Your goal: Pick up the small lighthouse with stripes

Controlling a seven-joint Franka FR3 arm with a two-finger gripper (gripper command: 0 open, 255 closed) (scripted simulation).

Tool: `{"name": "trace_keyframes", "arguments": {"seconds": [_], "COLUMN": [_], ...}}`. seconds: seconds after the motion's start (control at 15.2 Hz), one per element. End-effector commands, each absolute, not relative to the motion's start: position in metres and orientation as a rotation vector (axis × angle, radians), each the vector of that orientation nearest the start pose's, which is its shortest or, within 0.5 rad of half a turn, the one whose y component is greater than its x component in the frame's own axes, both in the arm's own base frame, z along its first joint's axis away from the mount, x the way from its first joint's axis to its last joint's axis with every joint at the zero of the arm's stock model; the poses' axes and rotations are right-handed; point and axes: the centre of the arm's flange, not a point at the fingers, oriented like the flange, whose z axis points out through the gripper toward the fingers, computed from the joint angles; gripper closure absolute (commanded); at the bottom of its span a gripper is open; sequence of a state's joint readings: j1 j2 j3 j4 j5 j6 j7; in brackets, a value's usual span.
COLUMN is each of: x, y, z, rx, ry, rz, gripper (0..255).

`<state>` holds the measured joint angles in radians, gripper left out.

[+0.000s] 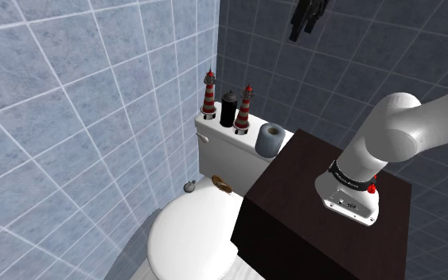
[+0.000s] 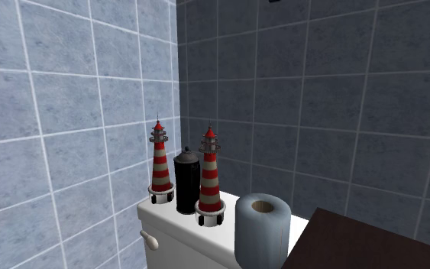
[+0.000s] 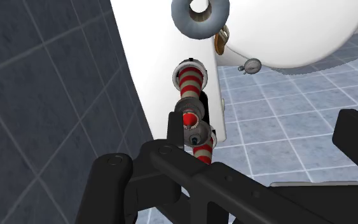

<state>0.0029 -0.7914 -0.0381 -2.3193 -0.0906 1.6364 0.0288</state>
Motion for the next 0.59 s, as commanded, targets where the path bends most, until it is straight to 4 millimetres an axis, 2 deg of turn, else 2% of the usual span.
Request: {"name": "trace_keyframes", "arguments": {"seconds": [0.0,0.53], "x": [0.312,0.355], "y": [-0.024,-0.053], "z": [0.616,0.523], "rx": [-3.199,-3.135], "ry": [0.085,0.159], "rz": [-0.173,-0.206], "gripper": [0,0]}}
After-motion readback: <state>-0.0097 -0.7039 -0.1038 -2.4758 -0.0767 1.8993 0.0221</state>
